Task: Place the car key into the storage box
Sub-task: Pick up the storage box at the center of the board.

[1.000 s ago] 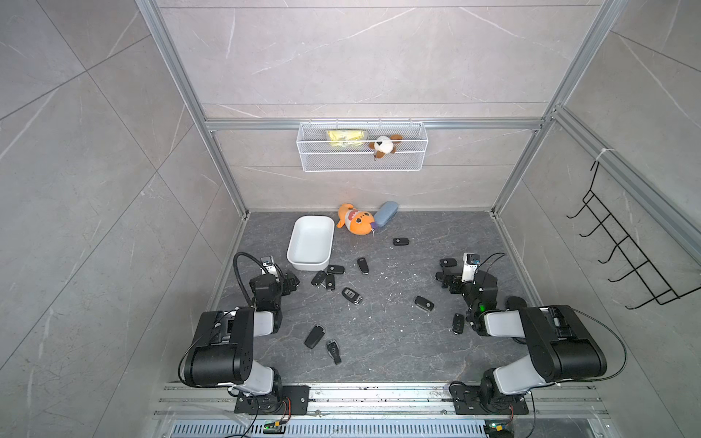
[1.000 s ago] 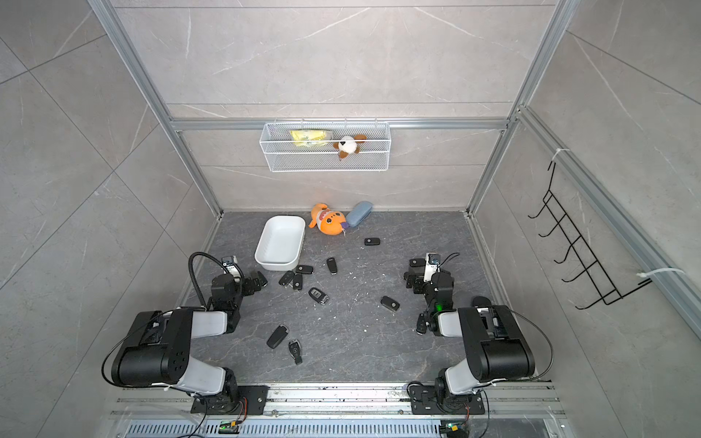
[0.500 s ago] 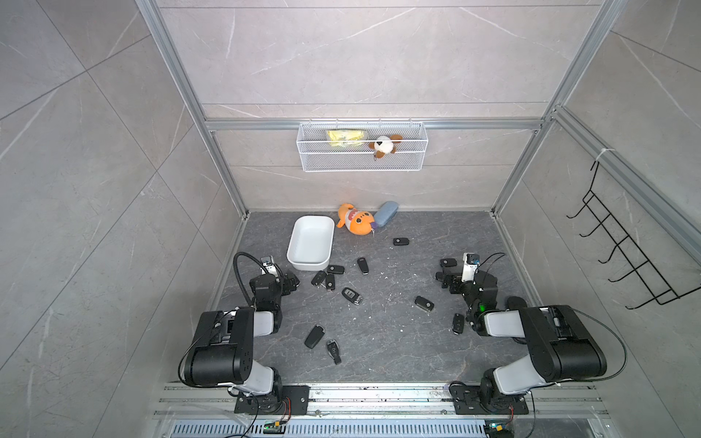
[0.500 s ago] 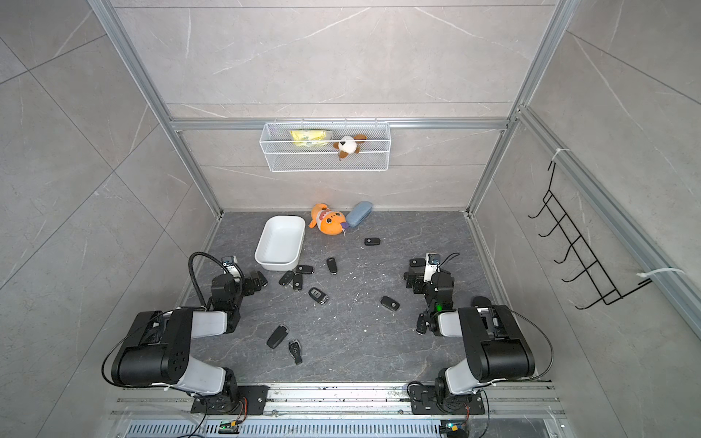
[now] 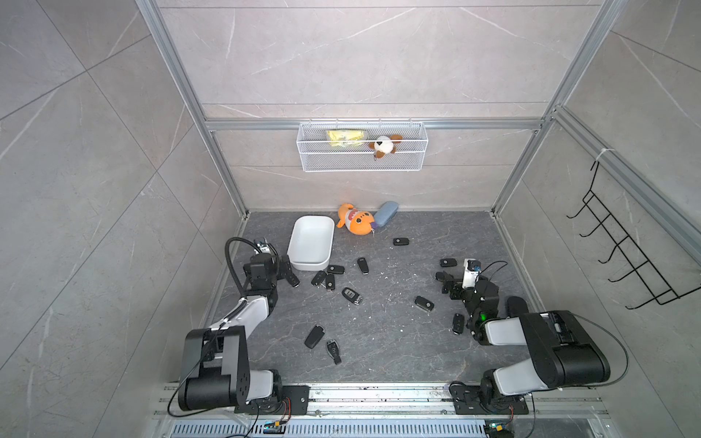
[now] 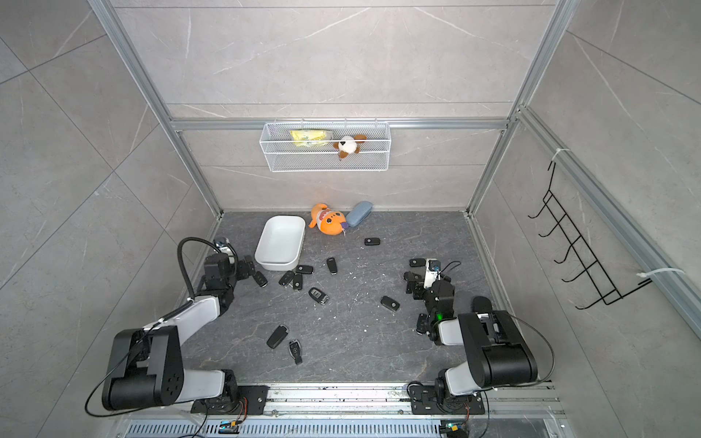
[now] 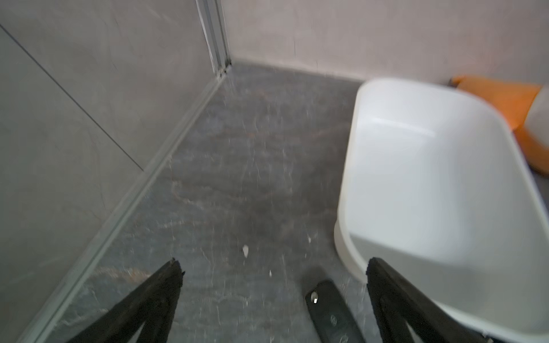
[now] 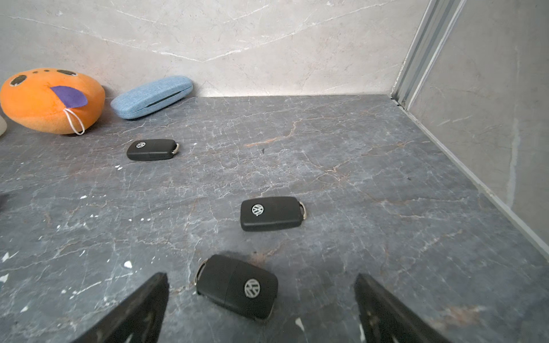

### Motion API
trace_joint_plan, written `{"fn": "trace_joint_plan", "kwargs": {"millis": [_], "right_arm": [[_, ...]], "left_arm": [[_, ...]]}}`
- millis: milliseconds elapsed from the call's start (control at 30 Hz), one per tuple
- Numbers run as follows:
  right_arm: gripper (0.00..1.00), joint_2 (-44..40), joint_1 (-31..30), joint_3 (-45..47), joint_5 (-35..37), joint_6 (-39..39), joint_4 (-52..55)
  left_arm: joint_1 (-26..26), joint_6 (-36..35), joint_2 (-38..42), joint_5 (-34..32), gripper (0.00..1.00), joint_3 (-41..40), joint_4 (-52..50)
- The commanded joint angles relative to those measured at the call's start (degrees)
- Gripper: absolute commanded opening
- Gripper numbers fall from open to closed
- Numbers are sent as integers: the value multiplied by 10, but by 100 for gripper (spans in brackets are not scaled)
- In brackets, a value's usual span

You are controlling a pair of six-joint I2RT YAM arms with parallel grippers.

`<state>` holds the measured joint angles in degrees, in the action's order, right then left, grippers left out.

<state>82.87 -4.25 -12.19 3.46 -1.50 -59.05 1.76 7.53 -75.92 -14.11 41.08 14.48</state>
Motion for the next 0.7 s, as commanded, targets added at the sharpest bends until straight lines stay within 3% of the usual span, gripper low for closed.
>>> {"fn": "trace_joint_plan", "kwargs": {"millis": [0, 100, 200, 333, 533, 667], "right_arm": [[100, -70, -4, 0, 22, 3, 15], [100, -142, -4, -38, 32, -4, 137], [100, -180, -4, -59, 63, -91, 175], [100, -208, -3, -77, 44, -223, 204], [99, -236, -4, -131, -113, -262, 241], [100, -204, -5, -223, -194, -297, 362]], "left_arm": [[1, 72, 20, -62, 100, 87, -177], [0, 84, 12, -41, 100, 134, -219], [1, 101, -7, -4, 100, 173, -250], [1, 104, -58, 25, 100, 243, -313], [1, 95, -122, 77, 100, 294, -333], [1, 92, -172, 101, 100, 325, -346]]}}
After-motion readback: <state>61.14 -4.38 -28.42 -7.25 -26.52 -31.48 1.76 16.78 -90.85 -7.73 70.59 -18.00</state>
